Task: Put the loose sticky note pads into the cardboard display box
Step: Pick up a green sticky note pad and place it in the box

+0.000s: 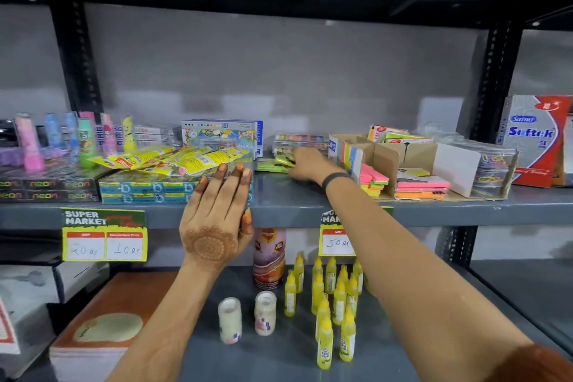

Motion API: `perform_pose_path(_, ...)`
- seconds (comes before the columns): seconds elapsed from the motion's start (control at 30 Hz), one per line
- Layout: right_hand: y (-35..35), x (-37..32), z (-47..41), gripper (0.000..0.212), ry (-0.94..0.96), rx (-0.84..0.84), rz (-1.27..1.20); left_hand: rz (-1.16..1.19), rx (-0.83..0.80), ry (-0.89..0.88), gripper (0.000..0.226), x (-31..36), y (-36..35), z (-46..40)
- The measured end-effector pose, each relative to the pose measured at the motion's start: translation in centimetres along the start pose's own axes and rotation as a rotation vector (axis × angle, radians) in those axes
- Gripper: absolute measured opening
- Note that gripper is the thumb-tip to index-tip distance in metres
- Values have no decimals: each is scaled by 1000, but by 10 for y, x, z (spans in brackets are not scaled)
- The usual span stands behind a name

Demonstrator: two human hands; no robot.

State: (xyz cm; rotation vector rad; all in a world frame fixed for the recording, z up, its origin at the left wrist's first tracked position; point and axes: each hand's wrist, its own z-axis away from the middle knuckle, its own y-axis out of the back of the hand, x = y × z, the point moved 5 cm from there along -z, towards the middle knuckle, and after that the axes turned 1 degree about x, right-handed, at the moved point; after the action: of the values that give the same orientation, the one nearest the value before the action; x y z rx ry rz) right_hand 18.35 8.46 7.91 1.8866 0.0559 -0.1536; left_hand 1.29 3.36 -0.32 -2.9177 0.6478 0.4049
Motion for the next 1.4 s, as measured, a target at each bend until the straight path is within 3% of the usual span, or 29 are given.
perform_pose_path(0.1,-3,4,-7,32,-3,-23,74,4,0,3,51,0,0,-1)
perform_pose_path(0.37,24,-12,27,32,53,316,296,10,-5,10,51,0,2,-2)
perform_pose_path(0.47,39,-15,49,31,96,476,180,18,-34,-1,51,0,0,-1)
perform_pose_path(0.63,82,2,115,32,174,891,-187,20,-5,9,50,0,1,-3)
perform_pose_path(0.77,104,43,149,34,94,1105,-276,18,-10,11,50,1,2,-3)
perform_pose_path(0.97,80,111,150,30,-148,918,-66,28,-44,13,51,1,0,-2)
perform_pose_path(1.4,49,114,152,26,-165,631,-4,34,-29,19,51,0,0,0)
